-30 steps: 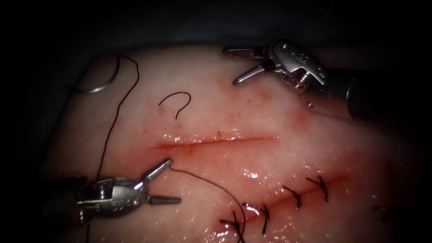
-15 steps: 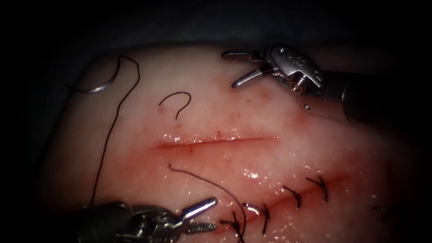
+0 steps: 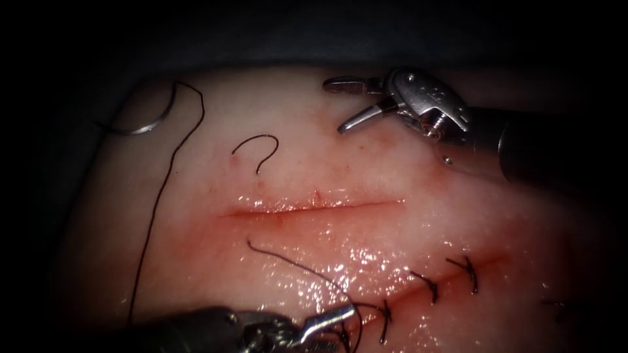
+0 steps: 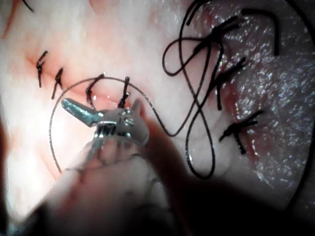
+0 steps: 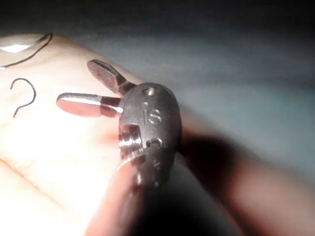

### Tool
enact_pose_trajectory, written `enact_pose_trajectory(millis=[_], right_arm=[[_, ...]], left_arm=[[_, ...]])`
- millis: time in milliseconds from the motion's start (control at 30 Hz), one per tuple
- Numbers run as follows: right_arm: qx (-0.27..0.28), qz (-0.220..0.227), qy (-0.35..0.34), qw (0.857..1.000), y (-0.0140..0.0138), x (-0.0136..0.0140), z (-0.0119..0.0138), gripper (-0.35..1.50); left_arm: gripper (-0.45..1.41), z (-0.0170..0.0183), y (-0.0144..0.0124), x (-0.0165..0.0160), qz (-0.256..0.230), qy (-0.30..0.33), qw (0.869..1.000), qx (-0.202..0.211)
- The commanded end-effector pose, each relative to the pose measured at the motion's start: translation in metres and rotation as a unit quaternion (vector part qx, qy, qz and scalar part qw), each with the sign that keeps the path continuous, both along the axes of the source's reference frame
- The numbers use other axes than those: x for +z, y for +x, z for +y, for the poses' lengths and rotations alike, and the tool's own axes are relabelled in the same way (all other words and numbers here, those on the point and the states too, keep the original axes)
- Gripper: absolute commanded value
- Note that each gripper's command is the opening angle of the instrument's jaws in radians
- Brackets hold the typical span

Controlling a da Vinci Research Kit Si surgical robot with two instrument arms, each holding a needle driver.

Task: Wound Closure
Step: With the left needle driver, pick up a long length of suture.

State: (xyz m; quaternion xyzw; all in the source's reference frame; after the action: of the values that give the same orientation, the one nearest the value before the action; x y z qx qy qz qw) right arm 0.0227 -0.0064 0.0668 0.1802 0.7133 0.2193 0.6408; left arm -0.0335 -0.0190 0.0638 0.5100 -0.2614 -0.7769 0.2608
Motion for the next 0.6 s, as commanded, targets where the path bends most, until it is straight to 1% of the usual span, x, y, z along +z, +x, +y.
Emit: enact_pose_trajectory(millis=[33, 167, 267, 433, 467, 600], right_arm=[[0.0, 0.001, -0.002, 1.0, 0.0011, 0.0003, 0.0007, 0.89], [0.0, 0.001, -0.003, 1.0, 0.0011, 0.0005, 0.0005, 0.84], [0.0, 0.001, -0.004, 1.0, 0.0011, 0.0006, 0.0004, 0.84], [0.0, 0.0, -0.006, 1.0, 0.0012, 0.0008, 0.0001, 0.79], [0.0, 0.0, -0.006, 1.0, 0.0012, 0.0008, 0.0001, 0.74], [0.0, 0.0, -0.01, 1.0, 0.0012, 0.0008, 0.0, 0.73]], left_arm=[[0.89, 0.0005, -0.0006, -0.0001, -0.005, -0.004, 1.0, 0.004], [0.93, 0.0004, -0.0009, -0.0018, -0.018, -0.014, 1.0, 0.019], [0.93, 0.0004, -0.0009, -0.0025, -0.026, -0.019, 0.999, 0.016], [0.91, 0.0006, -0.0009, -0.0036, -0.034, -0.029, 0.999, 0.016], [0.91, 0.0006, -0.001, -0.0038, -0.037, -0.03, 0.999, 0.015], [0.89, 0.0006, -0.0012, -0.0039, -0.04, -0.034, 0.998, 0.016]])
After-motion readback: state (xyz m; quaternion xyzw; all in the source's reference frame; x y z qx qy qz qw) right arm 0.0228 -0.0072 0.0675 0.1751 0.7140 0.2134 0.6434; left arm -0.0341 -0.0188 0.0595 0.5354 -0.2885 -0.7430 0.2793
